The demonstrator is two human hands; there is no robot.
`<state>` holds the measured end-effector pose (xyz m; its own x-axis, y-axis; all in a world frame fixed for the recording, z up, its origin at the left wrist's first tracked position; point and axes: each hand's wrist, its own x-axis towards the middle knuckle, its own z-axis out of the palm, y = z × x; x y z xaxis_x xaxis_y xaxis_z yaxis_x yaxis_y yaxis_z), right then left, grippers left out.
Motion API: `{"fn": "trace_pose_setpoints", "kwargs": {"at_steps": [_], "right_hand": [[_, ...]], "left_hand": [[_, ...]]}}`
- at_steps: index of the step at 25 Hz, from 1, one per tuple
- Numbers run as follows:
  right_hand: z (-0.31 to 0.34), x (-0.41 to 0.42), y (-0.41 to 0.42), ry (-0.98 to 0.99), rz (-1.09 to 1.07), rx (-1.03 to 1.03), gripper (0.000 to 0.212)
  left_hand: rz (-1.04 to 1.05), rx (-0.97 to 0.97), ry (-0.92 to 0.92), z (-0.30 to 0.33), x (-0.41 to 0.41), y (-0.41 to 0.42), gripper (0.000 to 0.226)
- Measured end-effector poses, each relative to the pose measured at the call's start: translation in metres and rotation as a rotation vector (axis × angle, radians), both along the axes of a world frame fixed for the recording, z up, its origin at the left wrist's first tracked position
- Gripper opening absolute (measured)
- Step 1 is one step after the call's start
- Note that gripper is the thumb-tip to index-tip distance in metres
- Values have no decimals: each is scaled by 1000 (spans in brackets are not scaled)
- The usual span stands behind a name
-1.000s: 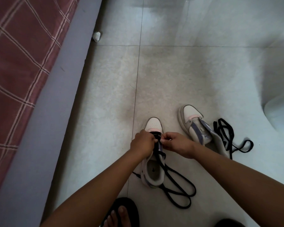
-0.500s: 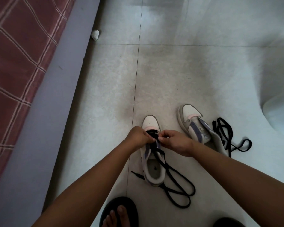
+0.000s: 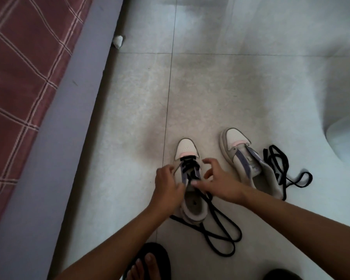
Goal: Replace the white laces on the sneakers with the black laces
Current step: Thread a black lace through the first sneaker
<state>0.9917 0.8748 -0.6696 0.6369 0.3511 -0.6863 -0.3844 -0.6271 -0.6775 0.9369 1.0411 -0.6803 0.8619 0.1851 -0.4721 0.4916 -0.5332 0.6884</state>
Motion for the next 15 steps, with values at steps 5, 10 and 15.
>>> {"fn": "trace_pose_setpoints", "kwargs": {"at_steps": [5,10,15], "right_hand": [[10,-24,9,-133,505,-428,37],[38,-18,15,-131,442,-431,15],[62,-23,13,284,71,162,25]], "left_hand": [[-112,84,143,-16,-59,-44,130],[42,-36,32,-19,-52,-47,114],[-57,248,-147,-9,-20,-32,75]]}}
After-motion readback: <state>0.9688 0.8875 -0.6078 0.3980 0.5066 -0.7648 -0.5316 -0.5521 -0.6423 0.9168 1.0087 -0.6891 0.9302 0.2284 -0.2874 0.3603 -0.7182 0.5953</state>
